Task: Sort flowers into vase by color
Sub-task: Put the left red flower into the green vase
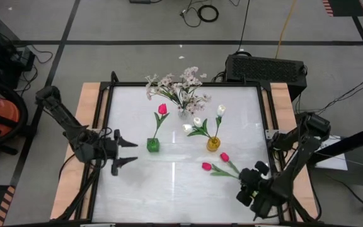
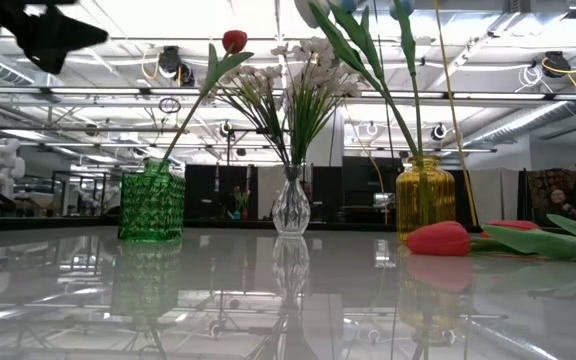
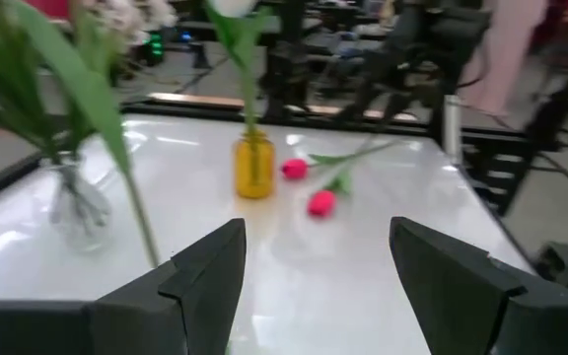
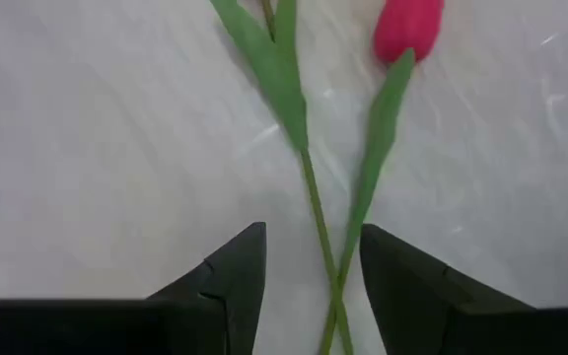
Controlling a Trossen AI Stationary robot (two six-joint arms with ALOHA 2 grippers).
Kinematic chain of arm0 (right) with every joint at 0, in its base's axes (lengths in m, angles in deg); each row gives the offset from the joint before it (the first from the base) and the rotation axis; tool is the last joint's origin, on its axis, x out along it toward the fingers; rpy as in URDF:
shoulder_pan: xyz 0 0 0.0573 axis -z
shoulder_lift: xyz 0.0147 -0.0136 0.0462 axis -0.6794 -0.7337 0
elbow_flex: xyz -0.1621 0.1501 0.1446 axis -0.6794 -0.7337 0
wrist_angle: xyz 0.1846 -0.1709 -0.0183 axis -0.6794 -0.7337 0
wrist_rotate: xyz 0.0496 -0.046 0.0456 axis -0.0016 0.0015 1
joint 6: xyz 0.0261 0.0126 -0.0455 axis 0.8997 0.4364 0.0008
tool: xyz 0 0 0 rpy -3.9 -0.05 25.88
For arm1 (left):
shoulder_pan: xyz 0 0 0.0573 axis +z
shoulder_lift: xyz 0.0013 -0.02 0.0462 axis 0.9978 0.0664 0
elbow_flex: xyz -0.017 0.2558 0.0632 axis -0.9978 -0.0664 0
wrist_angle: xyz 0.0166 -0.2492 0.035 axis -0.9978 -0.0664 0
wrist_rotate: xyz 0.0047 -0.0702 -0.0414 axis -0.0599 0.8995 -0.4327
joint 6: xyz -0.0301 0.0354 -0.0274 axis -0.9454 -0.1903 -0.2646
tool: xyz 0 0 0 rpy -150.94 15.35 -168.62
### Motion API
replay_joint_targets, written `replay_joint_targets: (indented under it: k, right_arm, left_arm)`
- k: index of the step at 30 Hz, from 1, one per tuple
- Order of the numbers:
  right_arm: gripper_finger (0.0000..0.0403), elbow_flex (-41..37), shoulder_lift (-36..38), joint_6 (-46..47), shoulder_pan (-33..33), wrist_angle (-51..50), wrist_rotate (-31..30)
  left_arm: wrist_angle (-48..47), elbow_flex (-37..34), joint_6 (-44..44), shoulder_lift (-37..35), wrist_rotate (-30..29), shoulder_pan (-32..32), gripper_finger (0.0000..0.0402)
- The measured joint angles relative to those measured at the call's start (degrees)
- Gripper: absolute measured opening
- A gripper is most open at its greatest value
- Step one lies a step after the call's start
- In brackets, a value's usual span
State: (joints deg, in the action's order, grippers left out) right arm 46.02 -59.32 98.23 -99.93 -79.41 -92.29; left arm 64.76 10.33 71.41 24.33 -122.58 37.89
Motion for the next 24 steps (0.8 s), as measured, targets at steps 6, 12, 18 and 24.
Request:
replay_joint_targets:
  k: [6,12,18,24]
  right_arm:
    - [0.0157,0.0,-4.1,-12.0,5.7,4.5,3.0]
    - [0.0157,0.0,-6.5,-22.9,11.5,6.6,4.9]
    - [0.0150,0.0,-8.4,-30.1,15.5,6.9,10.3]
    - [0.0114,-2.3,-8.9,-33.1,17.7,11.2,14.5]
  left_arm:
    - [0.0,0.0,-0.2,0.0,0.0,-5.1,0.0258]
    - [-0.4,0.0,-2.7,0.3,0.0,-8.3,0.0258]
    - [-0.6,0.0,-5.2,2.9,0.0,-9.5,0.0258]
    - [-0.7,0.0,-8.0,6.3,0.0,-9.6,0.0258]
